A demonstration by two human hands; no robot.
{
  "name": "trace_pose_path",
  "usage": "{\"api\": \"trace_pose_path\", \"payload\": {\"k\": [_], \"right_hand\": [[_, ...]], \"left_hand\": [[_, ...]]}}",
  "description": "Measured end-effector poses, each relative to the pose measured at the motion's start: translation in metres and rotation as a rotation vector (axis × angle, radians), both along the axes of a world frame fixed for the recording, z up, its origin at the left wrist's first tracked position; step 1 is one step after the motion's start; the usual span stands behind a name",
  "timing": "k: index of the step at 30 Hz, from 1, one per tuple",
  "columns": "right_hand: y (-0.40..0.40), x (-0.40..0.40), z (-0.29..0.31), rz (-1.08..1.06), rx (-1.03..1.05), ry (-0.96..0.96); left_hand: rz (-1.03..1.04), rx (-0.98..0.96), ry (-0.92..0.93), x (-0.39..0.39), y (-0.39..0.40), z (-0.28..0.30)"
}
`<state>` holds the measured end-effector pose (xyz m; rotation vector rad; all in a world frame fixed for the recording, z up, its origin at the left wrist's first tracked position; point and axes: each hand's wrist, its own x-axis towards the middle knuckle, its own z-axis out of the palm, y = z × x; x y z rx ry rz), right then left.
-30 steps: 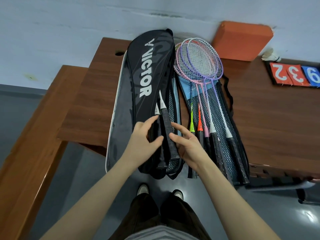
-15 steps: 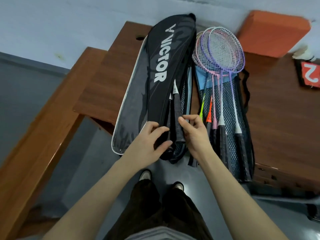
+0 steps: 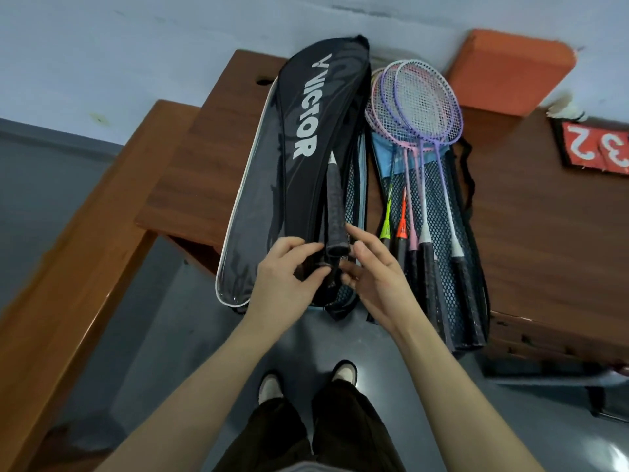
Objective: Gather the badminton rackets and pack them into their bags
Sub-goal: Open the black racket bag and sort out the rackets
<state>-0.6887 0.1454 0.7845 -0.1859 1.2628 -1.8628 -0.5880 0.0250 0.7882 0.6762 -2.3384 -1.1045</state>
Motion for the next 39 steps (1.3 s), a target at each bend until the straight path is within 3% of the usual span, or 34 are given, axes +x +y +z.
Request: {"api": "trace_pose_path", "payload": {"k": [4, 7, 13, 17, 20, 27, 31, 34, 39], "right_hand": [[-0.013, 0.014, 0.006, -0.04, 0.071, 0.033], [-0.02, 0.017, 0.012, -0.083, 0.076, -0.002], [-0.03, 0.033, 0.002, -0.125, 0.109, -0.054], [-0.042, 0.043, -0.004, -0.22, 0.202, 0.08], [-0.045, 0.05, -0.008, -0.256, 0.276, 0.156], [-0.032, 0.052, -0.01, -0.333, 0.259, 0.123], [-0.025, 0.039, -0.017, -0.361, 0.437, 0.176], [-0.018, 0.02, -0.027, -0.391, 0.543, 0.267], [-0.023, -0.025, -0.046, -0.221, 0.717, 0.496]], "left_hand": [[0.023, 0.087, -0.039, 0.008, -0.007, 0.003], [-0.031, 0.15, 0.039, 0.012, -0.023, 0.008], [-0.192, 0.109, 0.111, 0.019, -0.039, 0.007], [-0.114, 0.243, 0.13, 0.025, -0.04, -0.002], [-0.105, 0.165, 0.128, 0.032, -0.041, -0.008], [-0.412, 0.089, -0.082, 0.025, -0.051, -0.029], [-0.542, 0.054, -0.157, 0.005, -0.051, -0.04], [-0.49, -0.024, -0.204, -0.014, -0.053, -0.047], [-0.313, -0.105, -0.312, -0.059, -0.068, -0.06]]}}
